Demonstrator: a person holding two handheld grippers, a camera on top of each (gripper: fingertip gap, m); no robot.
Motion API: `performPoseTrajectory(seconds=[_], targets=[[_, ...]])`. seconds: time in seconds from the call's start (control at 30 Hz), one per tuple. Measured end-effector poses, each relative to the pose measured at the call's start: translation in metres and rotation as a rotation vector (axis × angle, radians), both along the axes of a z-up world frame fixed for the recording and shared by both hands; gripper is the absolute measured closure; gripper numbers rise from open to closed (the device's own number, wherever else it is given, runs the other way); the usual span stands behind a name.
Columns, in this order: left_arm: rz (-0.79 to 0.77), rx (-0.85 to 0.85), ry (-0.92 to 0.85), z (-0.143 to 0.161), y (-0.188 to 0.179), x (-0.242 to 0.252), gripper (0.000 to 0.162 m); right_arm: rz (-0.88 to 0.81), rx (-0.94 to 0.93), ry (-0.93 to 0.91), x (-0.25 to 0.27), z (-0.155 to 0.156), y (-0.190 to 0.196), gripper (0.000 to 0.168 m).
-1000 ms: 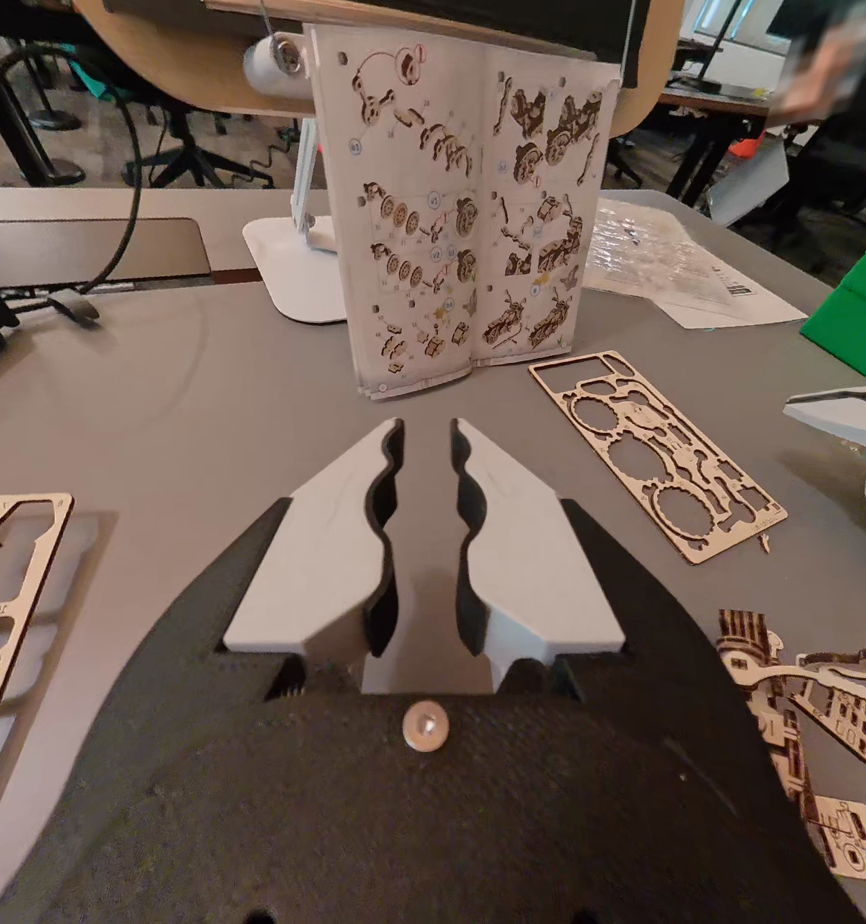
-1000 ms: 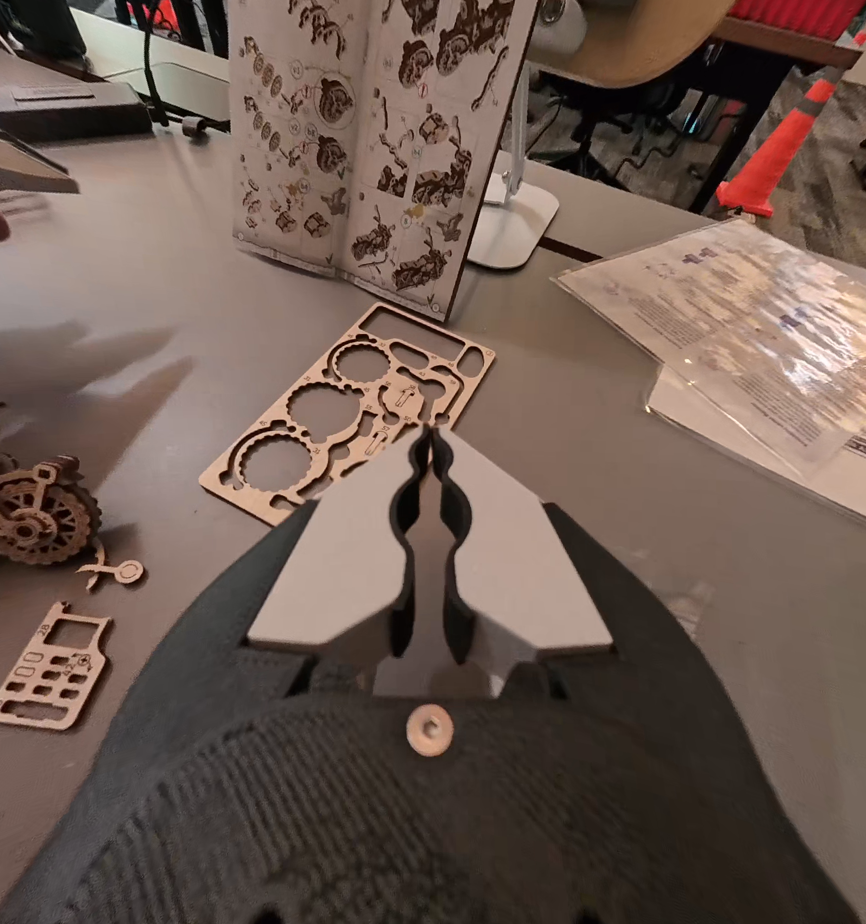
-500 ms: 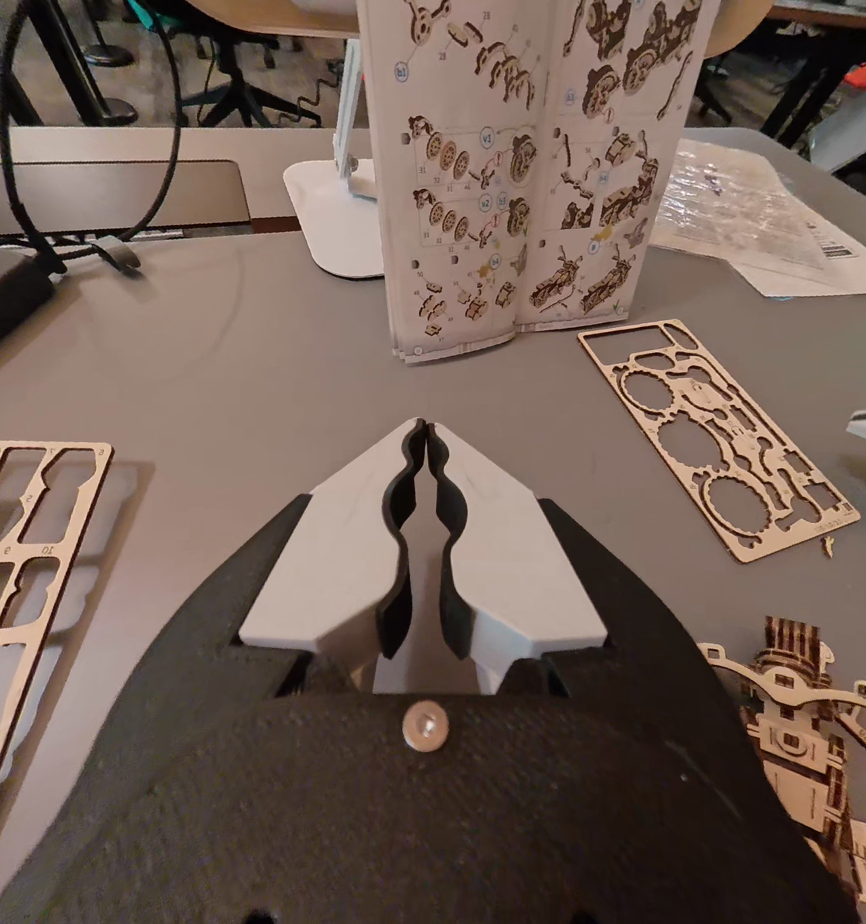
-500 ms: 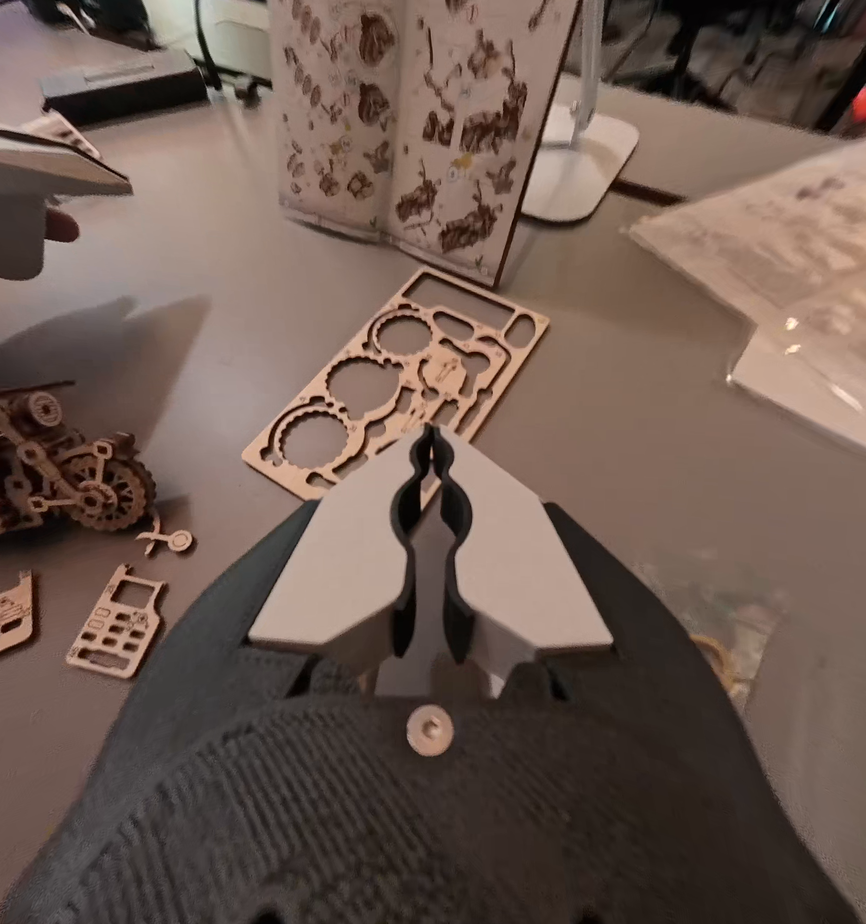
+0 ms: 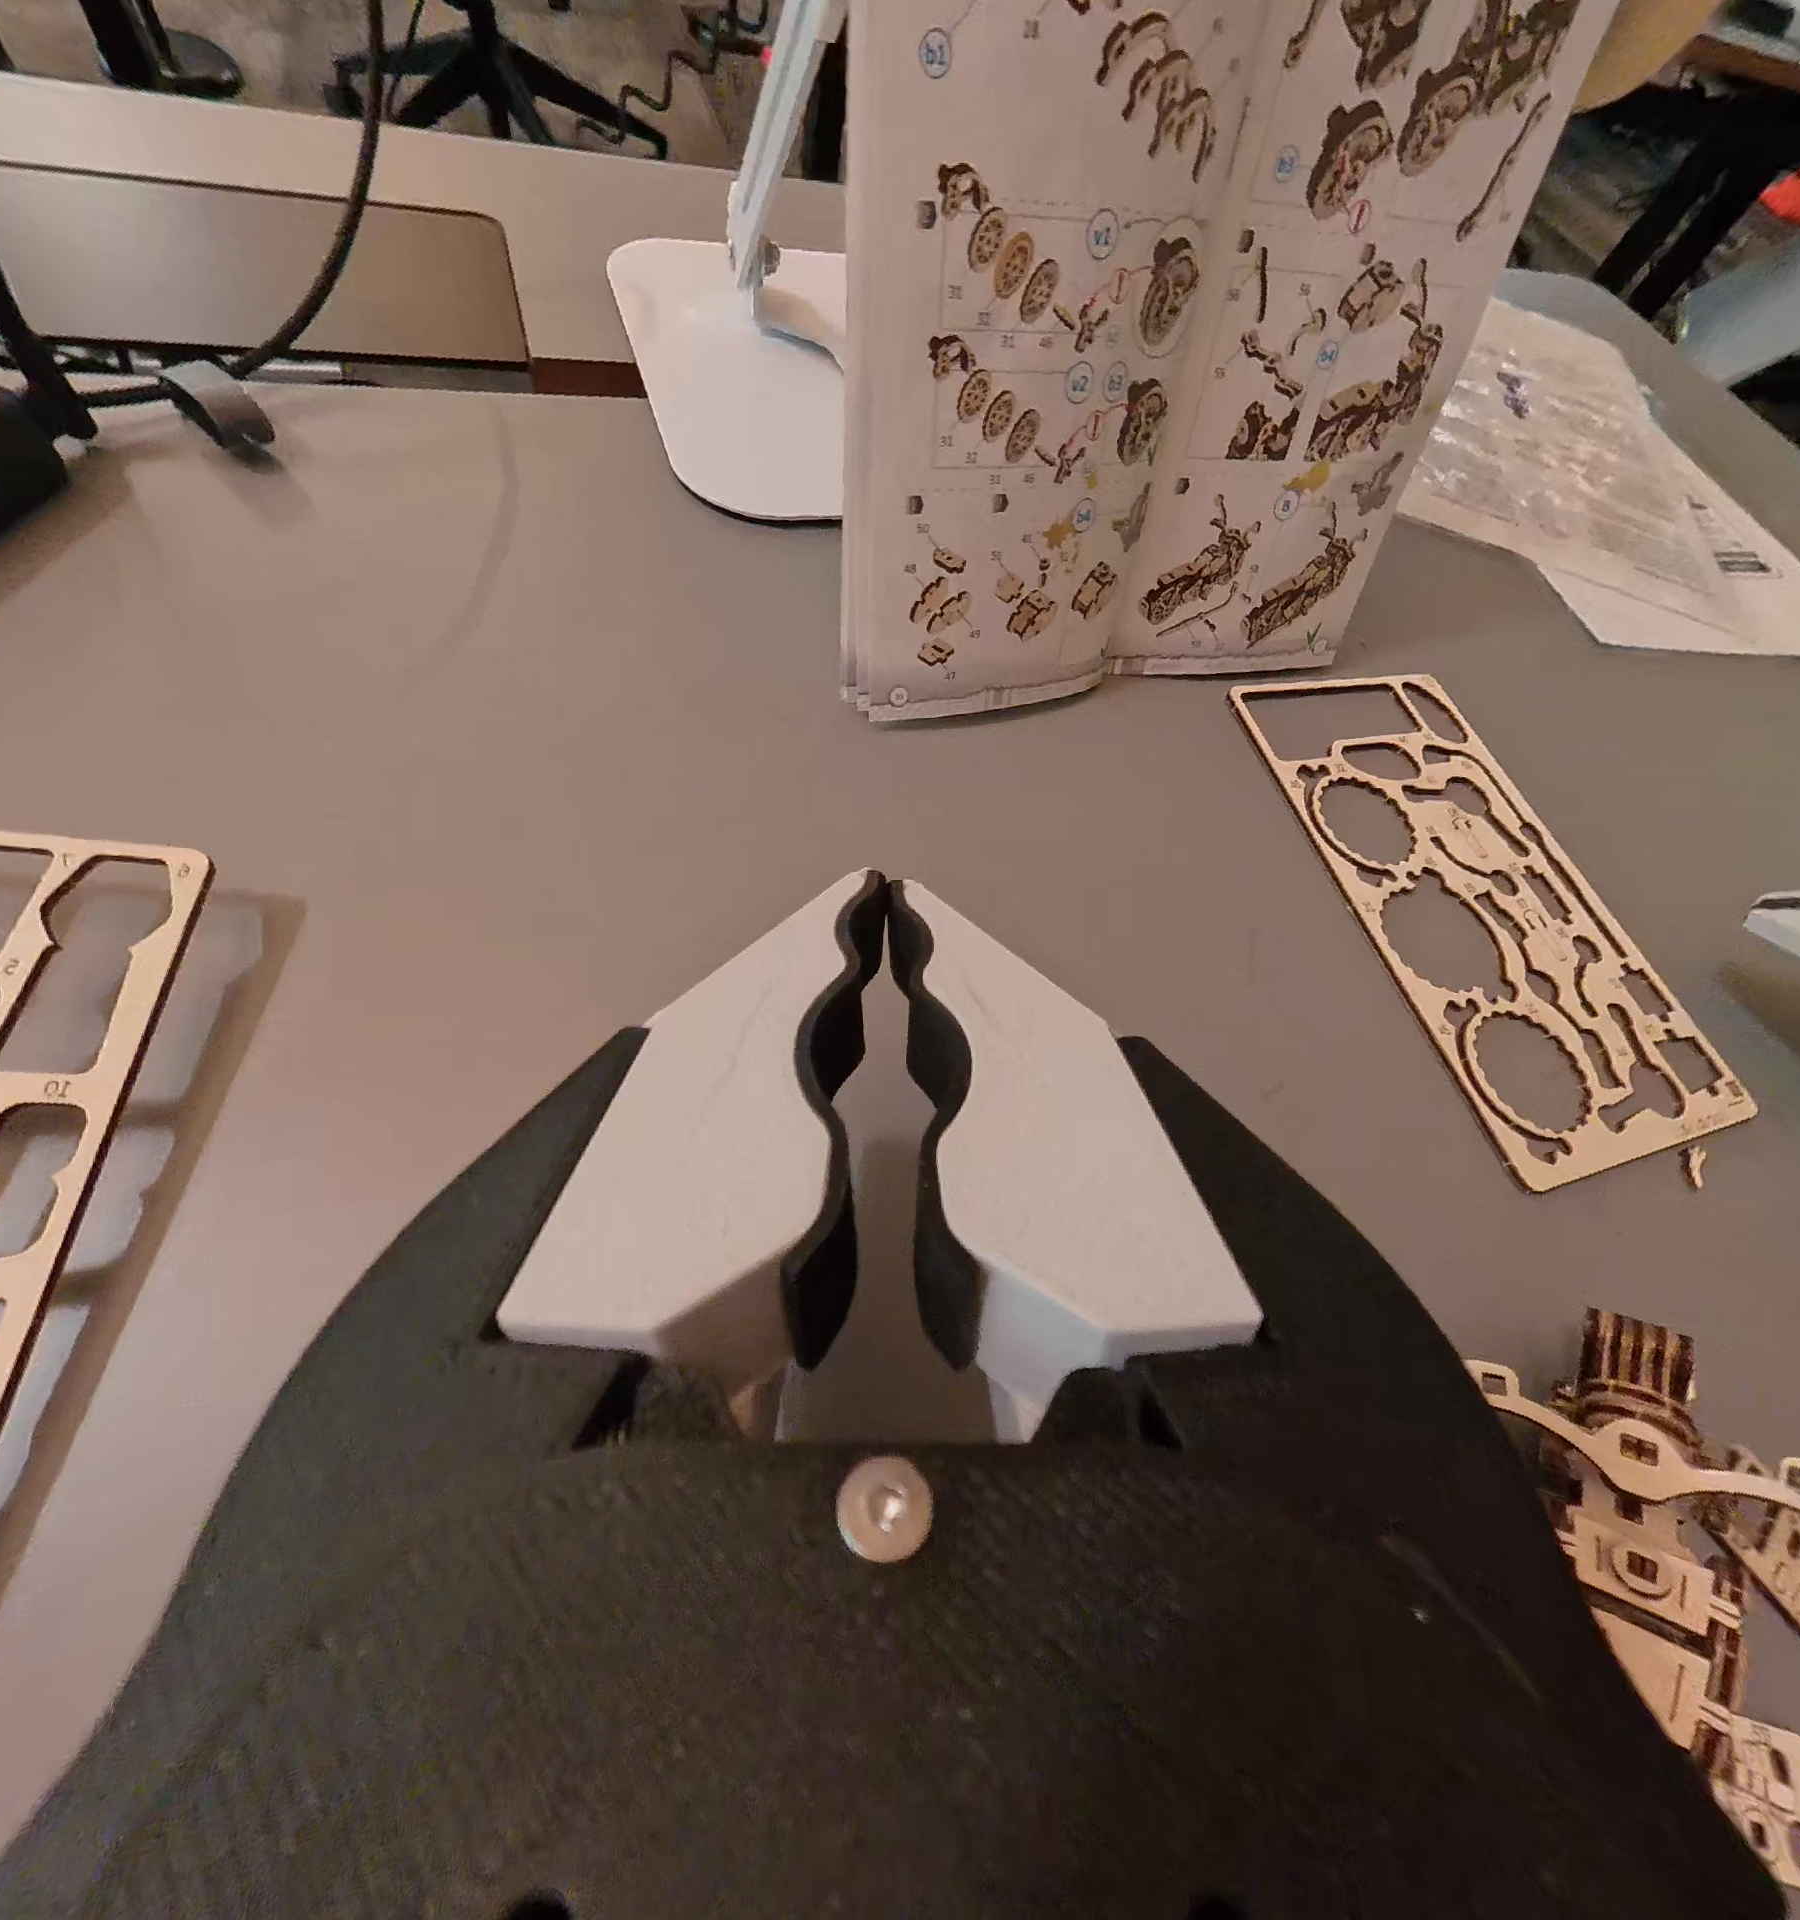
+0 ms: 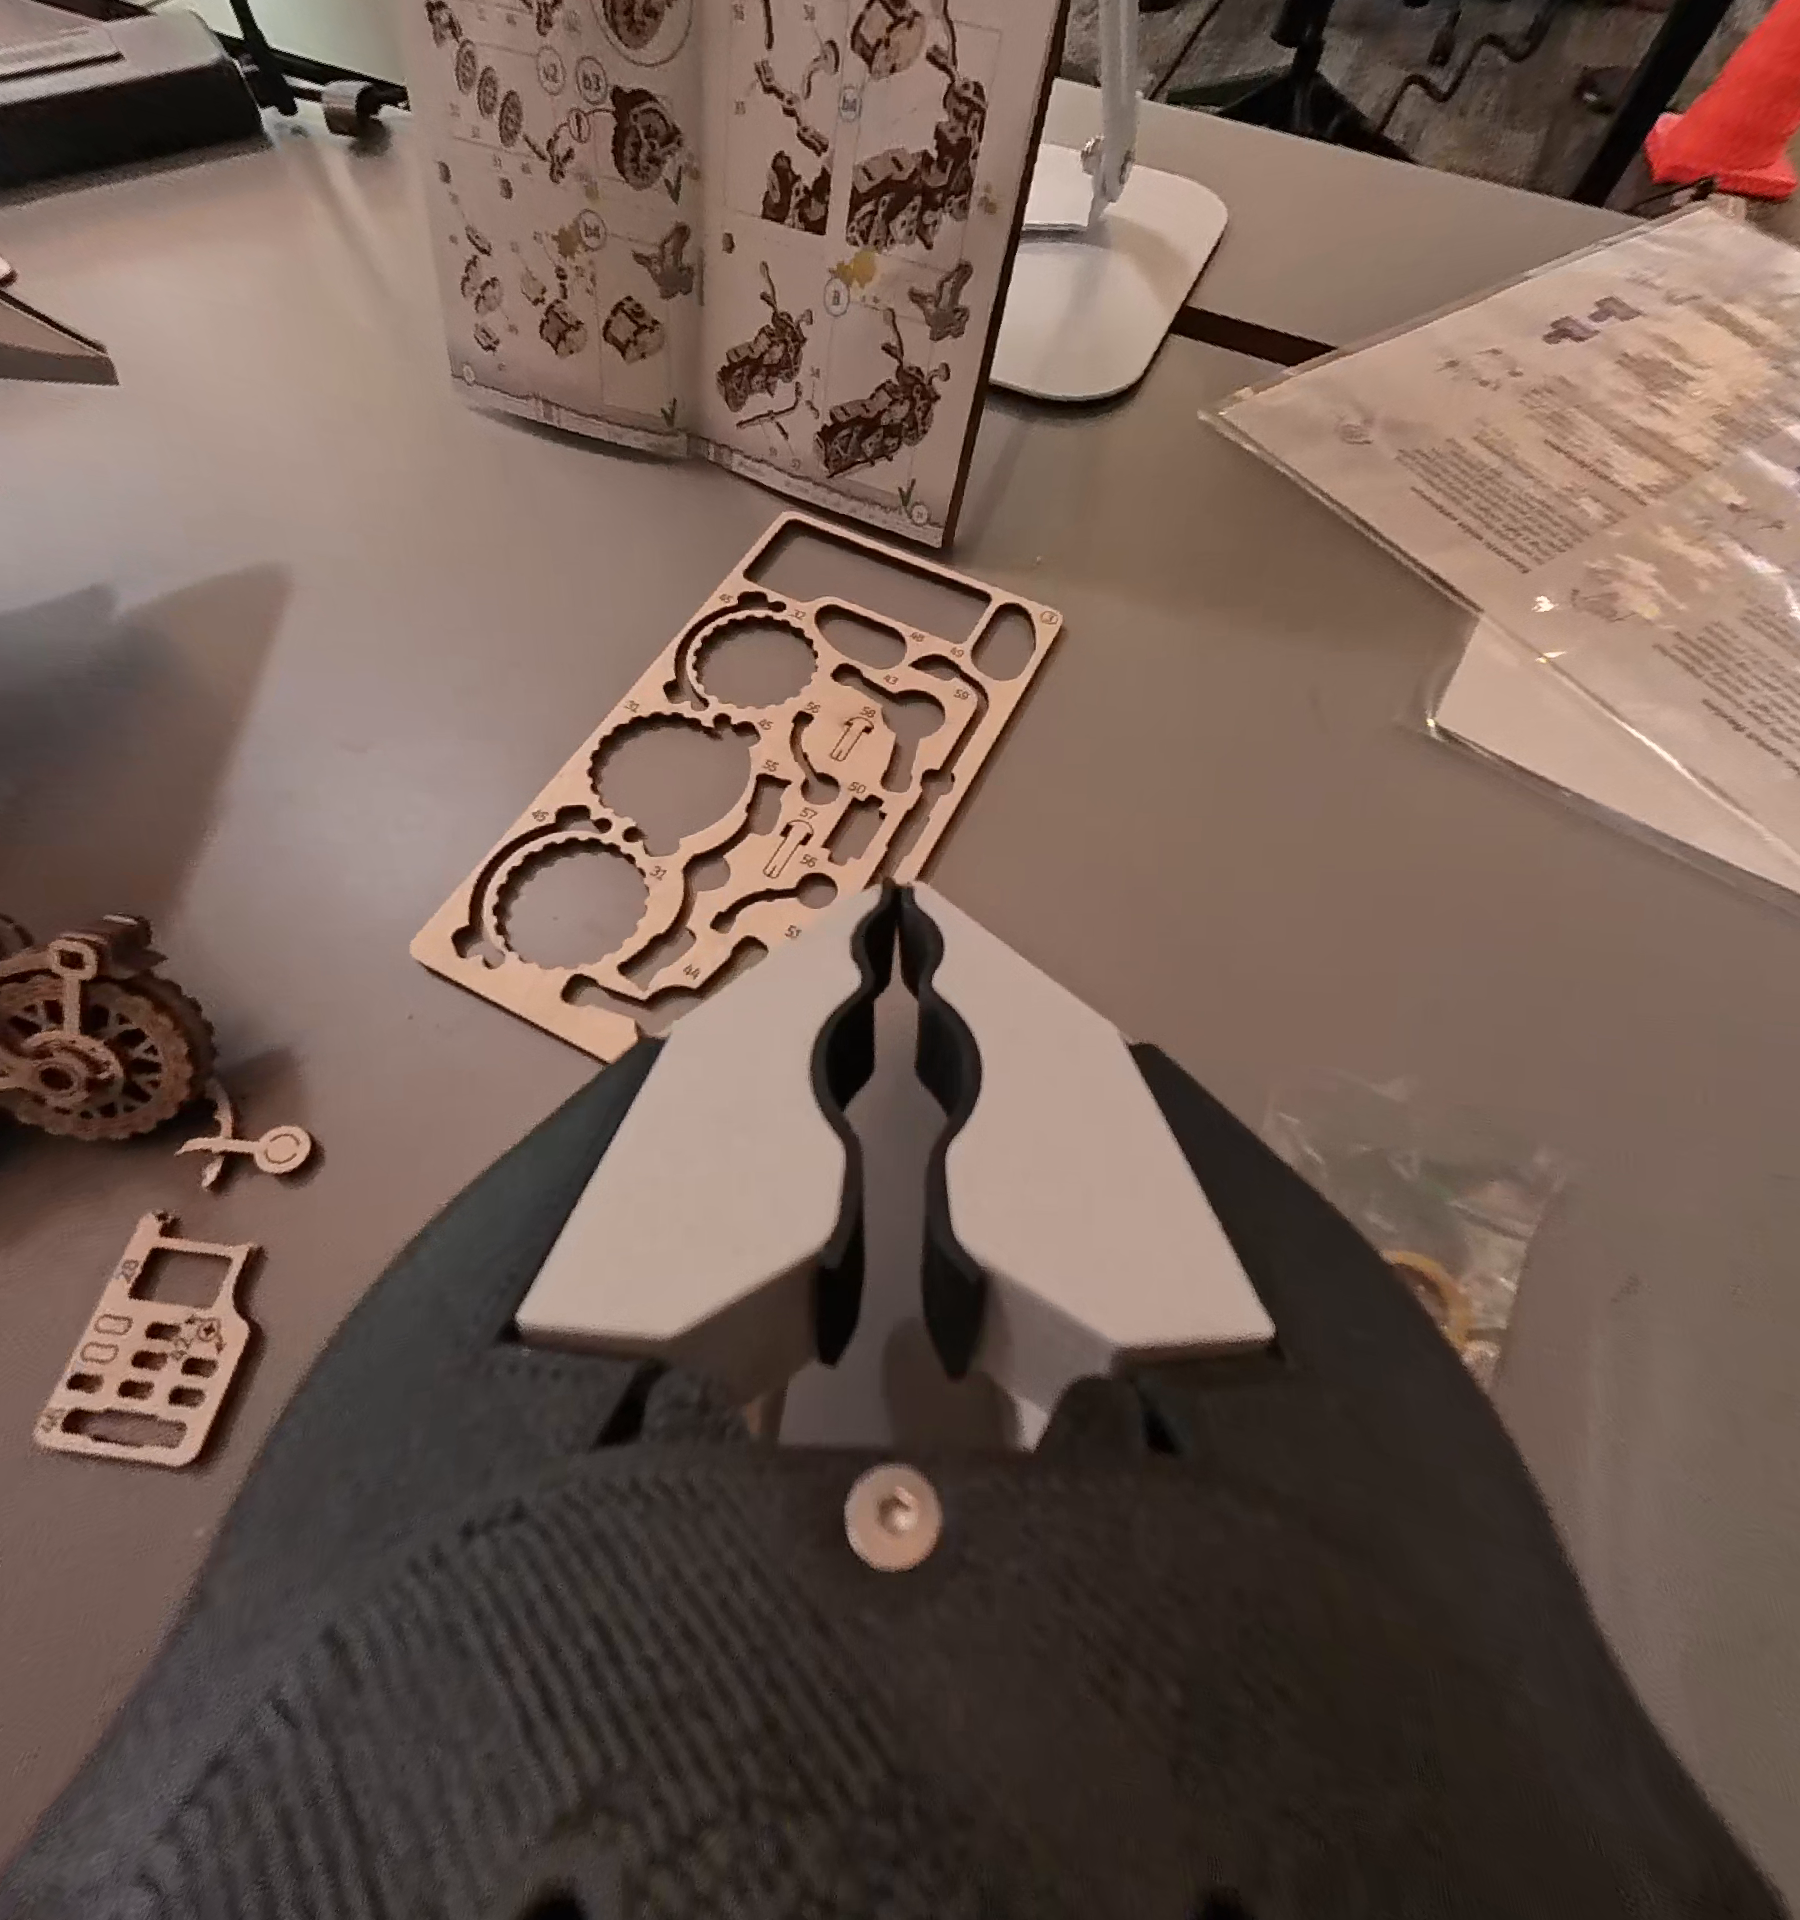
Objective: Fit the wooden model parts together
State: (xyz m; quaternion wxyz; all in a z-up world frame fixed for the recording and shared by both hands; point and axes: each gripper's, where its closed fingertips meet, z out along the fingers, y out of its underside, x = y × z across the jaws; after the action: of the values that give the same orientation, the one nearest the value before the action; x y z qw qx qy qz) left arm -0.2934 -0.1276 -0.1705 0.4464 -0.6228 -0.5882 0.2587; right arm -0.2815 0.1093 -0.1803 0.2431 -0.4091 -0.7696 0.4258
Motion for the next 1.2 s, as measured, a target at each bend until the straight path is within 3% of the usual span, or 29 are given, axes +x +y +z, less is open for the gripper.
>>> performPoseTrajectory(seconds=[0.2, 1.2], targets=[[0.018, 0.046, -0.014, -0.0015, -0.0043, -0.0005, 0.162, -0.005, -0.021, -0.036, -0.0016, -0.0032, 0.0013, 0.168], [0.019, -0.035, -0.006, -0.0018, -0.0013, 0.0006, 0.162, -0.008, -0.019, -0.046, -0.0023, -0.0048, 0.0016, 0.163]])
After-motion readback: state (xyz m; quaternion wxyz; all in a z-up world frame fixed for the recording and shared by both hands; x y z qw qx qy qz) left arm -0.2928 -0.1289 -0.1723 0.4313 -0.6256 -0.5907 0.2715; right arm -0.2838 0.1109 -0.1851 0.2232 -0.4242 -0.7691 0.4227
